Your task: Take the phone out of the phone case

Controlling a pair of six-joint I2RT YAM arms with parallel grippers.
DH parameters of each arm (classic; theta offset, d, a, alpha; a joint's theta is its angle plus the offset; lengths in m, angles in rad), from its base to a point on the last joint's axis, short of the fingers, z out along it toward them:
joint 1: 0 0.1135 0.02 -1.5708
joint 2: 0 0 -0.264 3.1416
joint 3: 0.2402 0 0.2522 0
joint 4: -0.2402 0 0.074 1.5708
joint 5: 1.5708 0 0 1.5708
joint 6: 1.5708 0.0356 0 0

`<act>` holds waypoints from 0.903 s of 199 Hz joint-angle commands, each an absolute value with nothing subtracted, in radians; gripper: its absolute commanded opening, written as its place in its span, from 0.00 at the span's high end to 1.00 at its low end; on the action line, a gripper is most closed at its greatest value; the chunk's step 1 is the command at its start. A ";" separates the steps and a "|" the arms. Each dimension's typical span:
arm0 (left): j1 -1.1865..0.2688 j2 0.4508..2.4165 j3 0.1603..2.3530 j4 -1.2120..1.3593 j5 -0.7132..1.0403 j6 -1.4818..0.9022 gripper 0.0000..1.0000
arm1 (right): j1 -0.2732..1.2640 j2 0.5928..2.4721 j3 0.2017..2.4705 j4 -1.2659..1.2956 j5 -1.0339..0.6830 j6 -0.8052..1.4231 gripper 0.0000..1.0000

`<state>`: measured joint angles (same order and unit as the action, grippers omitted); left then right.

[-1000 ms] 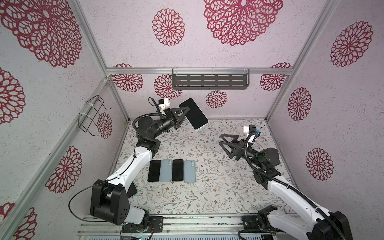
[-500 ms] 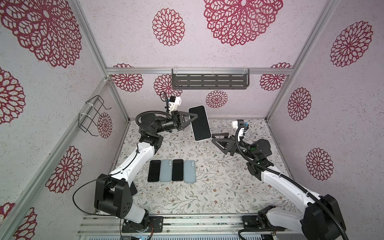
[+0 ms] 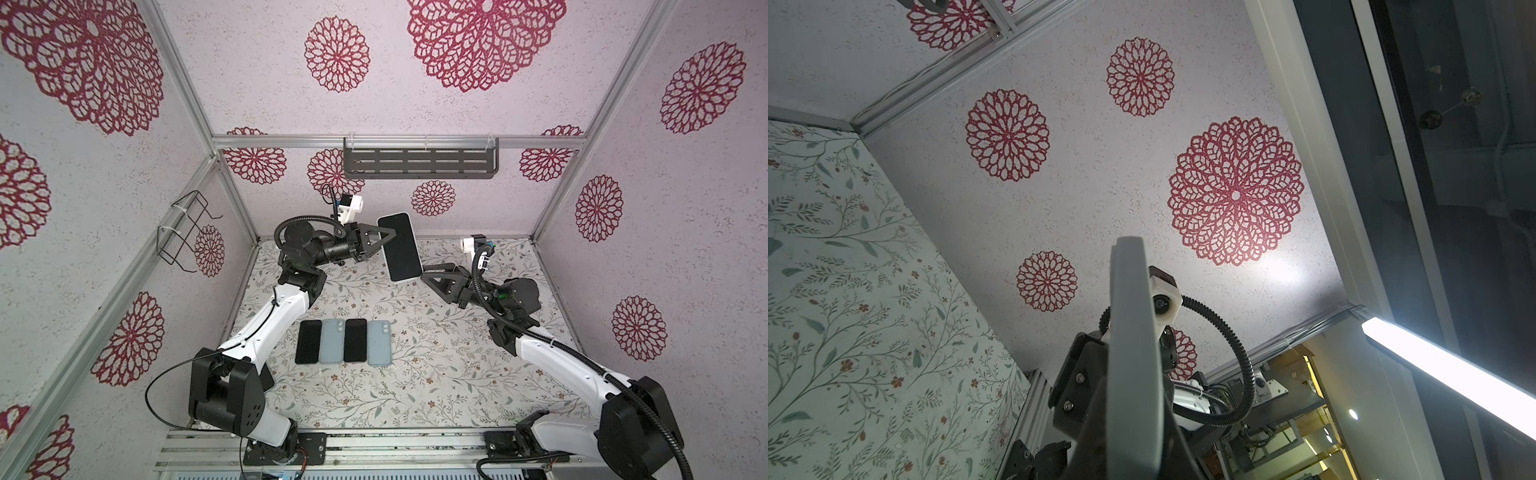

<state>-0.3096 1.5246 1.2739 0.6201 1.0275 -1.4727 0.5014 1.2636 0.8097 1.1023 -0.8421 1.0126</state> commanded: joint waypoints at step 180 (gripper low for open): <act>-0.315 1.559 1.291 0.900 0.953 -1.713 1.00 | 0.512 1.447 0.954 1.686 -0.962 1.308 1.00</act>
<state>-0.3096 1.5333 1.2743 0.7670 1.0023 -1.5600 0.5018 1.4021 0.8433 1.4147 -0.8696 1.2400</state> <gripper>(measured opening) 0.127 0.137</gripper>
